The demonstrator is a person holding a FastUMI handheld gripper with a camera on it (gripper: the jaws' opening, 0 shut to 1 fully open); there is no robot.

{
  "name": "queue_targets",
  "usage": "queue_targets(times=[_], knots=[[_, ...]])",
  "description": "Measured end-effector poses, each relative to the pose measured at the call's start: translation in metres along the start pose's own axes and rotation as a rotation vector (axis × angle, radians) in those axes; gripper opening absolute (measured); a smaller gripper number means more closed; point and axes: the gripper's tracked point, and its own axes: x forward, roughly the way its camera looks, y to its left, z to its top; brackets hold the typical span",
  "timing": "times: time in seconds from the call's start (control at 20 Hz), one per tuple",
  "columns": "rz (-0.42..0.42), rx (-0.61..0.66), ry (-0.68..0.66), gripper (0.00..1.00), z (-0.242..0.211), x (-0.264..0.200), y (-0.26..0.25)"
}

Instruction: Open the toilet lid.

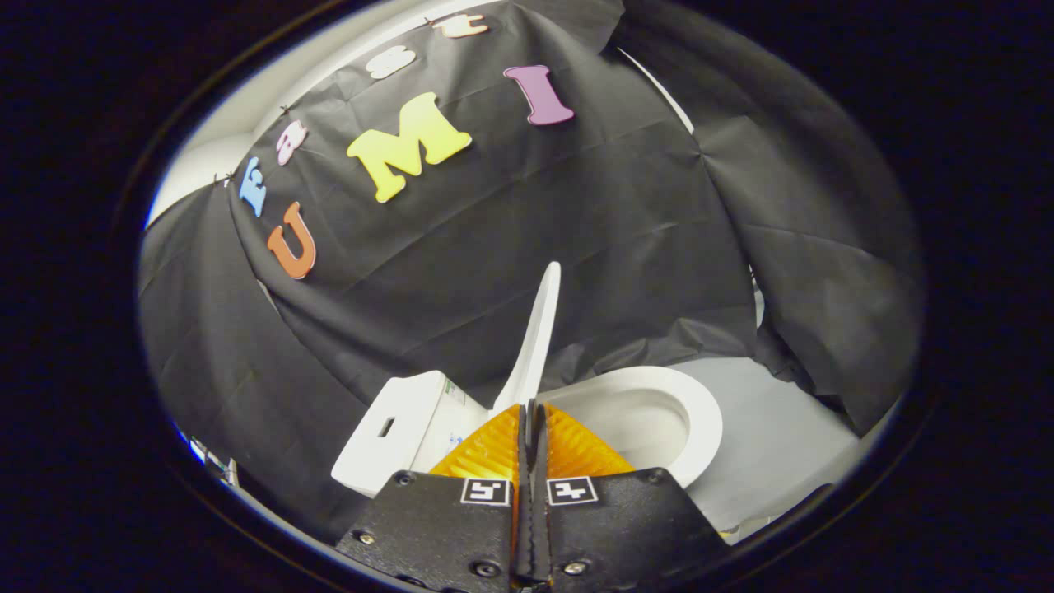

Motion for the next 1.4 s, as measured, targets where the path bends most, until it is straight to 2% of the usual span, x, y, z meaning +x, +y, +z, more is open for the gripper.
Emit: queue_targets(times=[0.35, 0.55, 0.75, 1.1, 1.4], knots=[[-0.008, -0.100, -0.033, 0.03, 0.004, -0.001, 0.042], [-0.010, -0.202, -0.047, 0.04, 0.003, -0.003, 0.069], [-0.007, -0.215, -0.062, 0.04, 0.001, -0.002, 0.094], [-0.002, -0.357, -0.094, 0.04, -0.004, 0.005, 0.148], [0.010, -0.417, -0.102, 0.04, -0.014, 0.011, 0.188]])
